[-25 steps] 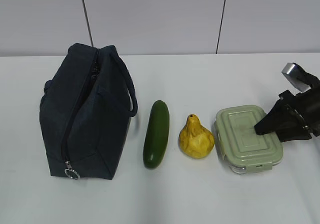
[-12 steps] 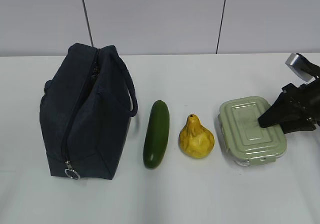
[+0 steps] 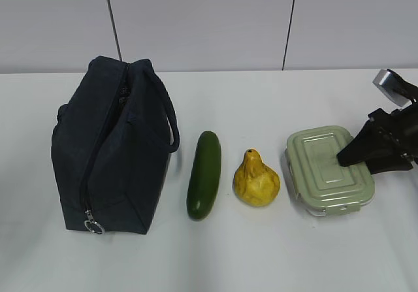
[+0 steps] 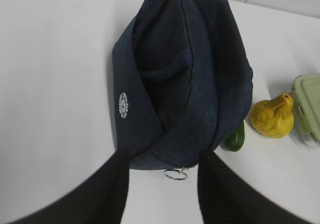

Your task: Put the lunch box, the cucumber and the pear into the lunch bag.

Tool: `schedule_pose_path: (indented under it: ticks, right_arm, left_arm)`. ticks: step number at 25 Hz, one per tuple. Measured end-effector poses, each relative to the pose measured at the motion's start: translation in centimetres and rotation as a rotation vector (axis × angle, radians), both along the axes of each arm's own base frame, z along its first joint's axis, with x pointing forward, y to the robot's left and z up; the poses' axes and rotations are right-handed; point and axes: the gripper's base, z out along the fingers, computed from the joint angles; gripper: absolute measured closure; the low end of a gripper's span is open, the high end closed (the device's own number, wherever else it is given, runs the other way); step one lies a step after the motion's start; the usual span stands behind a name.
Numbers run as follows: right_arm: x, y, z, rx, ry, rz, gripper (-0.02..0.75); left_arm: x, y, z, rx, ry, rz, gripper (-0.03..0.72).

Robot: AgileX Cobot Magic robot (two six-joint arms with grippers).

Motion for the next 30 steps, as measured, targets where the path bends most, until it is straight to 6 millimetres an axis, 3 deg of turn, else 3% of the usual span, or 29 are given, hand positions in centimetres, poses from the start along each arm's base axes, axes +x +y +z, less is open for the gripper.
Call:
schedule_pose_path:
  ticks: [13, 21, 25, 30]
  right_arm:
    - [0.0, 0.0, 0.0, 0.000, 0.001, -0.001, 0.356]
    - [0.0, 0.0, 0.0, 0.000, 0.002, -0.002, 0.356]
    - [0.0, 0.0, 0.0, 0.000, 0.002, -0.002, 0.356]
    - [0.0, 0.0, 0.0, 0.000, 0.002, -0.002, 0.356]
  left_arm:
    - [10.6, -1.0, 4.7, 0.005, 0.104, -0.113, 0.412]
    - [16.3, -3.5, 3.4, 0.032, 0.229, -0.250, 0.412]
    - [17.9, -4.7, 1.8, 0.055, 0.282, -0.297, 0.412]
    - [19.2, -4.8, 0.1, 0.068, 0.335, -0.299, 0.412]
